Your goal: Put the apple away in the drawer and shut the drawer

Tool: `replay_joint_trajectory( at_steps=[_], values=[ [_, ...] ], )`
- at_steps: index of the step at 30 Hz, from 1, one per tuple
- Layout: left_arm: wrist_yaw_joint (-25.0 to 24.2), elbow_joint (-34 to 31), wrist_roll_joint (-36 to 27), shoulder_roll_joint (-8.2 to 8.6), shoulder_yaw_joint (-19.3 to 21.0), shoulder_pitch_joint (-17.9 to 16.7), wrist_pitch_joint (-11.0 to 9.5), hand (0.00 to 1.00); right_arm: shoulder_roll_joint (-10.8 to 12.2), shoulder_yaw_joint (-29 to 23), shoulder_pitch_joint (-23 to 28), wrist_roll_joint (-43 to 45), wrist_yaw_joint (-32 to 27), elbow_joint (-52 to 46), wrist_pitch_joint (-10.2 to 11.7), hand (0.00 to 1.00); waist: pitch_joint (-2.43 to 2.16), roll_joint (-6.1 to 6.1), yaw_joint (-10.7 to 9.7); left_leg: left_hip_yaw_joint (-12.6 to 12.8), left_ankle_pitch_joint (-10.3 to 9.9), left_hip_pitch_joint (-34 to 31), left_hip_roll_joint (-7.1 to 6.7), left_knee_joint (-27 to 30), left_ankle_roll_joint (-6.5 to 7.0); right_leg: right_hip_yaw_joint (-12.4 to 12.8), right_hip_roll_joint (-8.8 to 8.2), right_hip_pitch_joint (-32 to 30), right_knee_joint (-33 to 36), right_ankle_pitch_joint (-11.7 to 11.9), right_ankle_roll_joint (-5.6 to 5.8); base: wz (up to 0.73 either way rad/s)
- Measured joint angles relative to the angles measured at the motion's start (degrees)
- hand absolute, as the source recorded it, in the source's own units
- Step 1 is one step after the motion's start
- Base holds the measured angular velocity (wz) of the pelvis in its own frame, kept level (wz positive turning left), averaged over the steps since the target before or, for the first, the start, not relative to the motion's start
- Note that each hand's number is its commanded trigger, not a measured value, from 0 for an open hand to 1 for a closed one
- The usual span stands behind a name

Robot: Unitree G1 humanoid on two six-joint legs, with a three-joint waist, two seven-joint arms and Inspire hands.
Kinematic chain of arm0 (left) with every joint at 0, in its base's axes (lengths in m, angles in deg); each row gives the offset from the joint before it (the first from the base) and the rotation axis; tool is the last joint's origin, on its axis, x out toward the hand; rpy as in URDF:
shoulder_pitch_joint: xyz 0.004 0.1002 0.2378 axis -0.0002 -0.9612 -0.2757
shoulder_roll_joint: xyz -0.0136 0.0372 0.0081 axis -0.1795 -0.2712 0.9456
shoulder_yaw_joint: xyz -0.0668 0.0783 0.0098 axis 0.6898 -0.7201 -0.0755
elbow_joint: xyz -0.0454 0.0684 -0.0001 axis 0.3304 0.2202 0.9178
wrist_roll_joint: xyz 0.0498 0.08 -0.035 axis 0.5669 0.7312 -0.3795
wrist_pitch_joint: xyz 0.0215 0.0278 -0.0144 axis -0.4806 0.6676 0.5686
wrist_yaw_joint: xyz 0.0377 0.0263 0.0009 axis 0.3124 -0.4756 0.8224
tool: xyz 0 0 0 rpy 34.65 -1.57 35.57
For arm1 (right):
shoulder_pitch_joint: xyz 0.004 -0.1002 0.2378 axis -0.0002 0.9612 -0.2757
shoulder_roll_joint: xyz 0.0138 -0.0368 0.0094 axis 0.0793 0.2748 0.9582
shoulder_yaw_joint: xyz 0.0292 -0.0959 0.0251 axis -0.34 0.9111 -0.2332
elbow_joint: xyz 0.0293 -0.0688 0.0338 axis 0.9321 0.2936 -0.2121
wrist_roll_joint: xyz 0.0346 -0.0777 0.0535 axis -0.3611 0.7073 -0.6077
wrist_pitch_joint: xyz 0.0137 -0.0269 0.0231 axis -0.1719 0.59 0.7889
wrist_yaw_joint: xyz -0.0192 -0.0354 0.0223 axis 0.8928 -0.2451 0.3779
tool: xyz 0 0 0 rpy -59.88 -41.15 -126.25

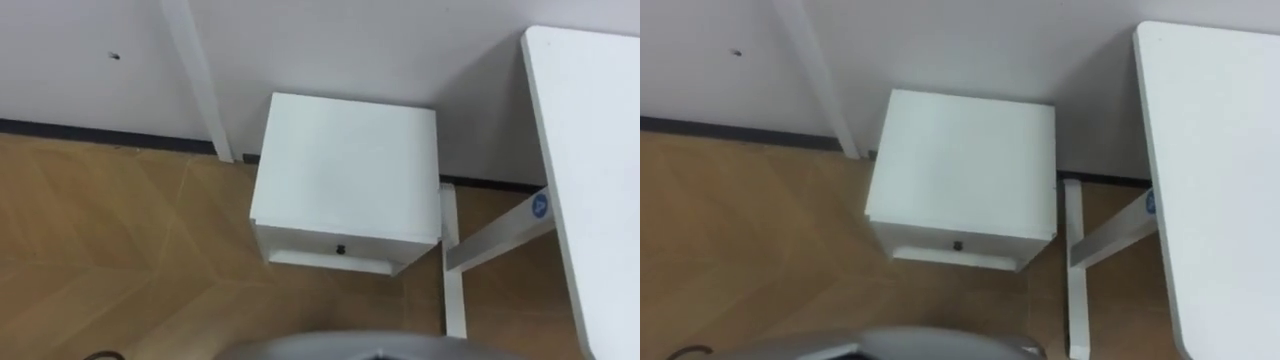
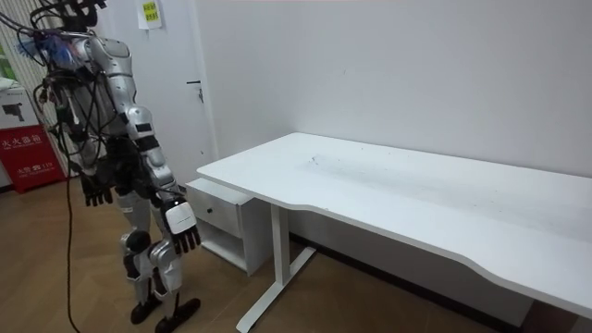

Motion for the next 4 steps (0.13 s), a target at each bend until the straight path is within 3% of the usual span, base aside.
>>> replay_joint_trajectory(
  at_steps=[4],
  values=[
    [-1.2,0.0,0.0,0.61,0.2,0.0,0.5,0.0,-0.1,-0.3,0.3,0.1,-0.2,0.0,-2.5,0.0,0.19,0.87,-0.1,0.1,-0.2,0.8,0.37,0.0,-0.43,0.0,0.35,0.2,0.2,-0.2,-0.29,-0.01]
  ],
)
